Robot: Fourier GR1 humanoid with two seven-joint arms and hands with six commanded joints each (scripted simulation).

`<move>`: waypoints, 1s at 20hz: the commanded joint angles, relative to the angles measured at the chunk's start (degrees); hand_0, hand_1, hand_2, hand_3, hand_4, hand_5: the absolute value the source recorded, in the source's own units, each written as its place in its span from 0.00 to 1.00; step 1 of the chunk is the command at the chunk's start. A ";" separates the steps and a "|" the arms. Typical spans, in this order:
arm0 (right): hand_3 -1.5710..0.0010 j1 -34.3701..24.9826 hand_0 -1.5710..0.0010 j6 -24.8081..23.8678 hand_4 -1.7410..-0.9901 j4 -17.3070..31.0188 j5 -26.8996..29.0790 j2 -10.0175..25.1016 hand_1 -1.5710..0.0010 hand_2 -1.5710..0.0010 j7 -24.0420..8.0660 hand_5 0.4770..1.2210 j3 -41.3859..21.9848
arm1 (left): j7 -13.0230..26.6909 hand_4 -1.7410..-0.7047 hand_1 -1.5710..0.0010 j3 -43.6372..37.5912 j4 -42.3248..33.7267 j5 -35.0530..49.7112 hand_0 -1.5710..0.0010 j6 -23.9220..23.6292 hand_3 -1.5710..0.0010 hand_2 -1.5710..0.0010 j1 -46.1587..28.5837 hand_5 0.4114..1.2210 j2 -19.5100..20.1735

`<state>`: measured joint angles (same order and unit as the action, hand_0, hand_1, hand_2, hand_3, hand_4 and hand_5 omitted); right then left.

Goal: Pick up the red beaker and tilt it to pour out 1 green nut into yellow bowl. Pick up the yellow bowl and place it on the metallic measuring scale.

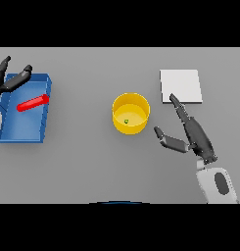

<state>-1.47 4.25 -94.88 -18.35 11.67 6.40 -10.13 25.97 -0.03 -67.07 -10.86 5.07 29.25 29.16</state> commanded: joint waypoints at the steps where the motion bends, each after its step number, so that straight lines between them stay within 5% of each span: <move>1: 1.00 -1.99 1.00 0.48 0.85 1.02 -3.16 1.70 1.00 1.00 -1.45 0.25 -1.33 | 0.24 0.91 0.99 -0.13 0.24 0.27 0.99 0.14 0.99 0.99 0.03 0.31 -0.18; 3: 1.00 -5.79 1.00 2.03 0.82 2.67 -8.18 5.14 1.00 1.00 -3.11 0.22 -3.55 | 1.28 0.91 0.99 0.18 -0.38 0.20 0.99 0.24 0.99 0.99 -0.05 0.32 -0.36; 8: 1.00 -15.08 1.00 6.94 0.78 6.39 -18.73 11.95 1.00 1.00 1.47 0.21 -11.06 | 0.88 0.90 1.00 0.32 -1.68 0.72 1.00 0.15 1.00 1.00 -1.77 0.34 -1.08; 20: 1.00 -31.93 1.00 15.40 0.78 22.45 -29.22 11.60 1.00 1.00 8.48 0.24 -24.03 | 1.04 0.90 1.00 -0.21 -2.06 0.96 1.00 0.65 1.00 1.00 -1.97 0.35 -0.38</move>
<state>-33.42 19.63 -72.45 -47.55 23.24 14.83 -34.15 27.09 -0.24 -69.14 -9.92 5.71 27.30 28.78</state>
